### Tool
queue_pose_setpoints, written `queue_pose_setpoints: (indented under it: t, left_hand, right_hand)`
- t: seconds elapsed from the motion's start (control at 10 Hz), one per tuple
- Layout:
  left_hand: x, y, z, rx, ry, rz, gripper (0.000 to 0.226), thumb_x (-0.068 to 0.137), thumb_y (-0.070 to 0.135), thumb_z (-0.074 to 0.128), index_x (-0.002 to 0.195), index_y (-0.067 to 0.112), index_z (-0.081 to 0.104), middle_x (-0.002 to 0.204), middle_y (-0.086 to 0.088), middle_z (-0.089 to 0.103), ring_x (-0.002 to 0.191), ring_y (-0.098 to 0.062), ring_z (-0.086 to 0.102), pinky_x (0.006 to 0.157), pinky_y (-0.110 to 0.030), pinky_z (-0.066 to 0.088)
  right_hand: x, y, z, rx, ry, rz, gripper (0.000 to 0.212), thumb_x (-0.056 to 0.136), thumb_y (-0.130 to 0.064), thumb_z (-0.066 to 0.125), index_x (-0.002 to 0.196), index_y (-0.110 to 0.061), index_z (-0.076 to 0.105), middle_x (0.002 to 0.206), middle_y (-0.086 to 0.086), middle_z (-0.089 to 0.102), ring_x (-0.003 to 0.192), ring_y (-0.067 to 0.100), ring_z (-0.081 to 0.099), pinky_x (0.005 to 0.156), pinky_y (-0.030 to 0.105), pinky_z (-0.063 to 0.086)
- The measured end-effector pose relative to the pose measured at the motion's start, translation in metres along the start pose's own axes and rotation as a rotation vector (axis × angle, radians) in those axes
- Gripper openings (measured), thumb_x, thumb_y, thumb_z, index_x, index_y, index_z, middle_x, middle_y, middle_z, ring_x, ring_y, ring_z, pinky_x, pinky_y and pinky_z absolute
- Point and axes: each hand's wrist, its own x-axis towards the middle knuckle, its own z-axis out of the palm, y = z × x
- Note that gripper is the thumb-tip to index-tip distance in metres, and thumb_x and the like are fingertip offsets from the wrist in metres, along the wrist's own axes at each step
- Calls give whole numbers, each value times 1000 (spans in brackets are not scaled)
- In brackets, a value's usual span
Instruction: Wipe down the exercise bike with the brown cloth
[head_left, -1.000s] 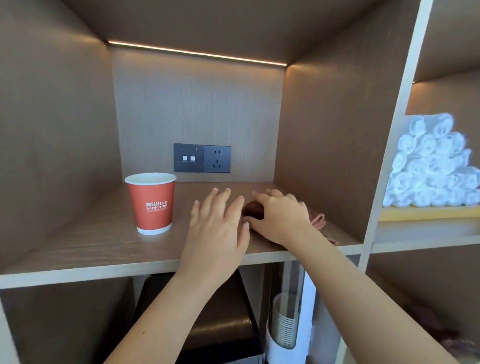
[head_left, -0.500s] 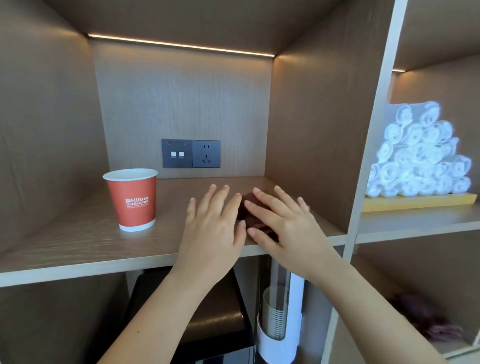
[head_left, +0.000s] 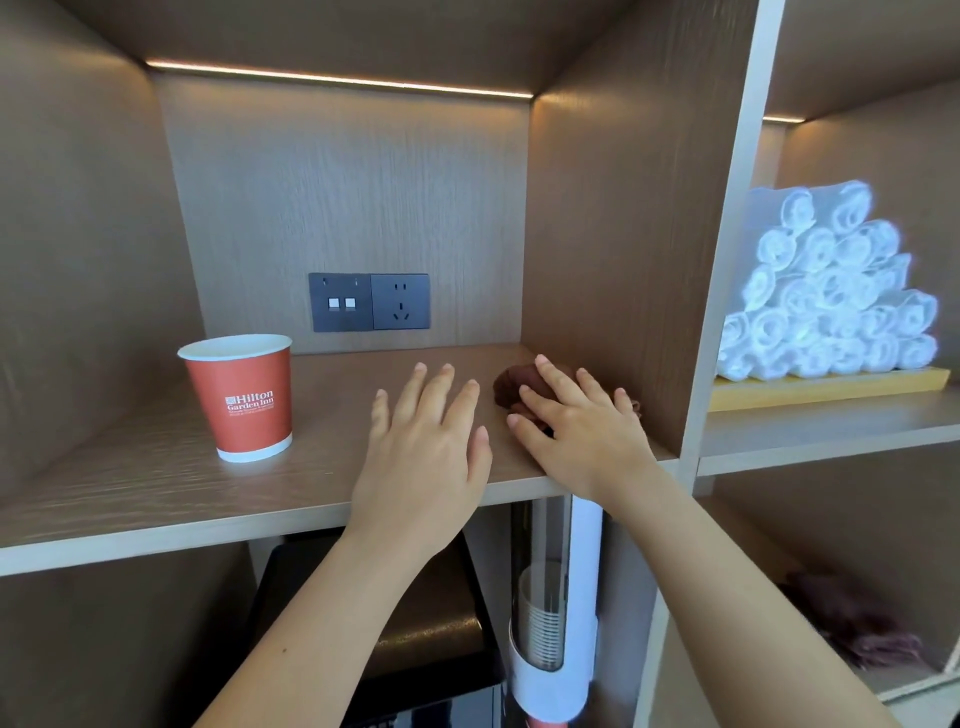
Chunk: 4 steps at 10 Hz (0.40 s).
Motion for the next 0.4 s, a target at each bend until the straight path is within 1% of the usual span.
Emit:
queue_pose_setpoints:
  t: [0.1,0.2,0.3,0.4]
  left_hand:
    - [0,0,1,2,-12,-17,51,87,37,33,130,15,52,138,-12,46,132,-31,36,104,-51,21]
    - [-2,-1,3,29,36,-19,47,85,36,42,121,13,59,130,-14,55,123,-35,46,97,-53,23]
    - [-4,-6,-3,36,74,-21,45,83,34,45,117,10,62,125,-16,58,119,-36,51,95,-57,30]
    - [-14,-13,-9,74,171,-13,42,84,32,45,113,8,64,121,-16,60,115,-35,54,92,-58,35]
  right_hand:
    - [6,5,0,-20,-20,42,53,95,-55,23,144,-36,20,156,-12,-8,143,25,0,113,50,1]
    - [7,6,2,-33,-3,47,54,94,-57,24,144,-37,20,156,-11,-7,143,25,1,112,50,2]
    - [4,3,-1,3,34,63,55,93,-57,28,143,-36,25,156,-9,0,143,26,5,112,53,4]
    - [-6,-8,-1,68,215,-17,51,92,-50,40,140,-33,33,155,-7,14,142,25,12,110,58,6]
